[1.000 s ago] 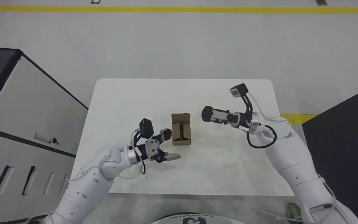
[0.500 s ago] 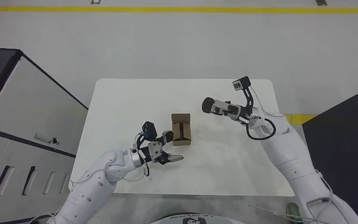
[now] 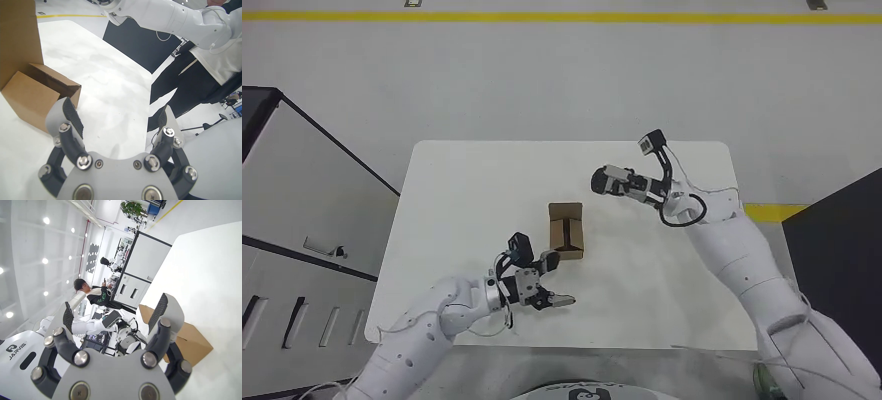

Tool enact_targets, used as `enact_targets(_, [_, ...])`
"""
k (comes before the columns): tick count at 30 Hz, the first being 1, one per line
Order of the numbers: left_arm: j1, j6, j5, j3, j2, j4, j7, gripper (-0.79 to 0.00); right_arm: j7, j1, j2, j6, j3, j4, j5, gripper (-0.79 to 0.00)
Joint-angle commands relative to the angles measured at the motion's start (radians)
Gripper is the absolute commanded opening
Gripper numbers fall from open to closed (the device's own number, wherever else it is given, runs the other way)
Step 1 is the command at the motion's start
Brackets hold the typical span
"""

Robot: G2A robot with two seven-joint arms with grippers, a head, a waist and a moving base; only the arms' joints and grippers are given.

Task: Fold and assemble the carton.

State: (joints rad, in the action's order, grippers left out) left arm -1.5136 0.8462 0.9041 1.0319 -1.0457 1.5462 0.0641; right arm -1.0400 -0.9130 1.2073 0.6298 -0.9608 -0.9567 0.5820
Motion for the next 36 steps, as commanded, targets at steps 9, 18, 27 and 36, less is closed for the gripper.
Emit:
enact_targets(9, [0.048,0.003,-0.018,-0.050,-0.014,-0.052,0.007,0.000,-0.015,0.094,0.069,0.023,0.110,0.169,0.020,0.000])
enact_targets(18, [0.063,-0.021,-0.025,-0.033,-0.016,-0.090,-0.024,0.000,-0.066,0.150,0.126,0.039,0.180,0.282,0.036,0.000])
enact_targets(27, [0.069,-0.049,-0.013,-0.017,-0.017,-0.105,-0.055,0.000,-0.106,0.154,0.142,0.044,0.178,0.326,0.060,0.000])
enact_targets(36, [0.063,-0.103,-0.013,0.003,-0.021,-0.114,-0.133,0.000,-0.130,0.126,0.129,0.020,0.164,0.289,0.048,0.000])
